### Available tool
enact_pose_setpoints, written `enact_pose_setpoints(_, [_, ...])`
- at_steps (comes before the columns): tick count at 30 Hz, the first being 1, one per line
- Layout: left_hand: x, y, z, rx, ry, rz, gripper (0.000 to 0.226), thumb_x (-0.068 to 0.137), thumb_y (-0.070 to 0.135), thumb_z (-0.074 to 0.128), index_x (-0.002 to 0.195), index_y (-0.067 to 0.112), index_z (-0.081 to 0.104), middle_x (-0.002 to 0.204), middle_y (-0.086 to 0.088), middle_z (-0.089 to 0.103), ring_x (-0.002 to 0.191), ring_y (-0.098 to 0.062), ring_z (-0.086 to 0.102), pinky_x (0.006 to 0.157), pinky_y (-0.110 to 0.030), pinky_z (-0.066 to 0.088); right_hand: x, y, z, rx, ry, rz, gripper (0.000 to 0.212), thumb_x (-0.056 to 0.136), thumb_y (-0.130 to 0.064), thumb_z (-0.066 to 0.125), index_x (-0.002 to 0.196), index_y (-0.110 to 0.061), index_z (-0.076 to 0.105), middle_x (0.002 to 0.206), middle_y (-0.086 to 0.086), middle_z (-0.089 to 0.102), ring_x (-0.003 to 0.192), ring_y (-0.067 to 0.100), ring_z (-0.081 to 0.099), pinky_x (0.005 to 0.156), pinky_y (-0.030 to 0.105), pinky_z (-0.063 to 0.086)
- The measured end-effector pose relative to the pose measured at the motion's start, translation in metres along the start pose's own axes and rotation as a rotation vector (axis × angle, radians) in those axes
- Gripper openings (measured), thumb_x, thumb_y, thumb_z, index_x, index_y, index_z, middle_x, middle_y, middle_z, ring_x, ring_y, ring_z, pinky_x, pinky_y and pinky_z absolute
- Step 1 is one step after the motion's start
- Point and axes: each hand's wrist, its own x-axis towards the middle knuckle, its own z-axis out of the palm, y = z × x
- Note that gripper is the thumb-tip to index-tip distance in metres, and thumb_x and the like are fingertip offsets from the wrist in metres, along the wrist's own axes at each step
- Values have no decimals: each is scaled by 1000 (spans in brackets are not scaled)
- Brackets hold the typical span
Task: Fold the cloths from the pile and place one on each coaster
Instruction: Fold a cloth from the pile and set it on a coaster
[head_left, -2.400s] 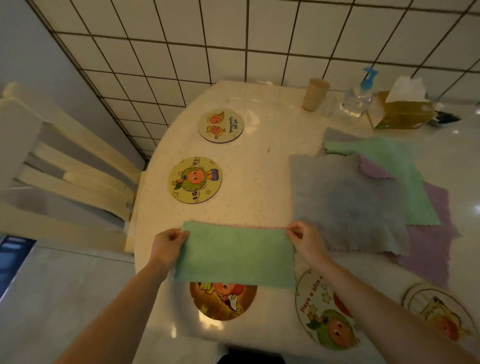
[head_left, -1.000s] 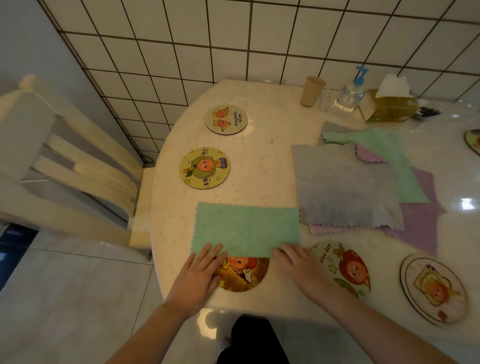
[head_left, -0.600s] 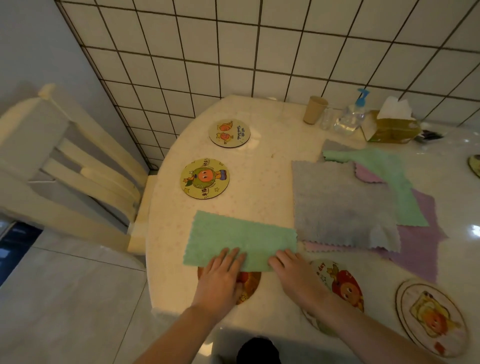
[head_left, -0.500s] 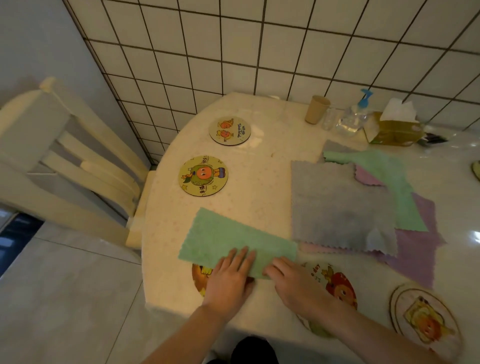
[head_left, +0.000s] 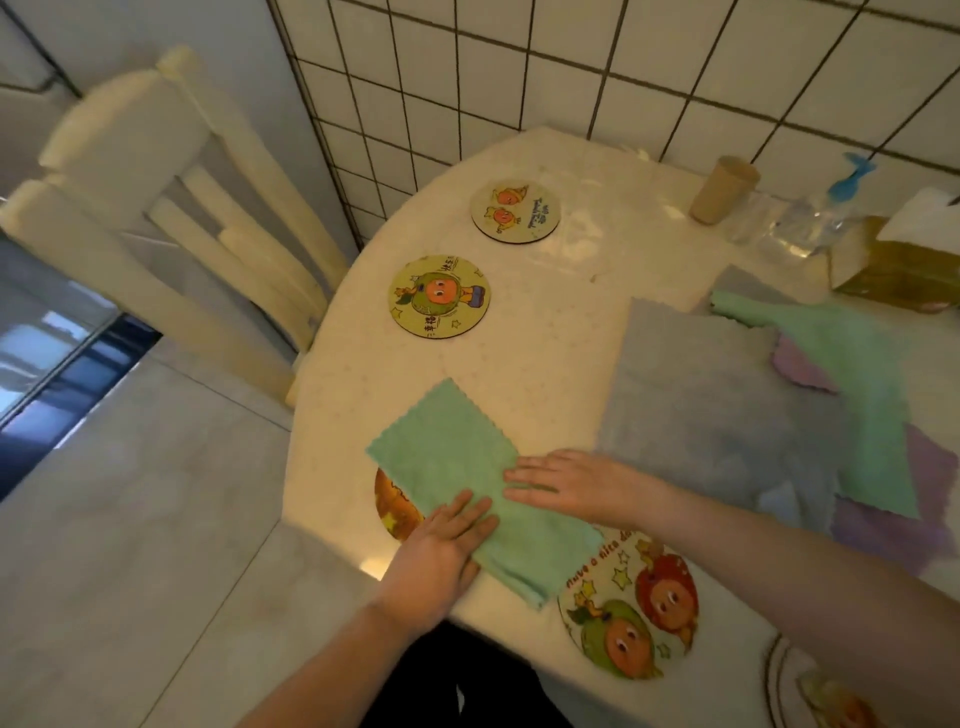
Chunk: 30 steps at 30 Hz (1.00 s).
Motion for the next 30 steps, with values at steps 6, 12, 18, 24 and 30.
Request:
enact_pose_setpoints(6, [10,6,-38,-1000,190,-568,23,96,20,54,111,24,70,114,14,69,109,-1,61,98,-18,44,12,15,-9,396,32,111,60,81,-14,62,136,-24,42,138,-4,48,125,11,44,101,28,39])
enact_pose_setpoints(12, [24,-17,-48,-1618,519,-1062,17,92,11,58,103,1,66,99,-16,73,85,-28,71,67,-33,60,79,23,-40,1019,340,589,30,84,-40,59,78,-11,62,71,5,63,67,18,58,61,32,44])
enact_pose_setpoints(18, [27,-22,-36,-1691,529,-1204,14,93,8,58,105,5,64,101,-16,72,88,-33,71,68,-38,59,104,22,-39,868,200,729,25,89,-32,57,75,-12,53,61,-2,49,58,14,45,55,32,31])
enact_pose_setpoints(24, [21,-20,-28,-1524,528,-1274,10,88,9,65,96,3,67,94,-14,74,86,-31,71,79,-52,57,111,23,-41,813,150,744,22,87,-37,59,80,-16,56,80,6,65,75,23,60,66,35,46])
enact_pose_setpoints(30, [15,-11,-35,-1130,497,-1387,20,77,18,77,74,8,61,77,-12,71,62,-25,71,56,-34,60,112,21,-44,801,125,761,28,87,-38,59,83,-10,55,79,7,64,75,24,60,65,35,47])
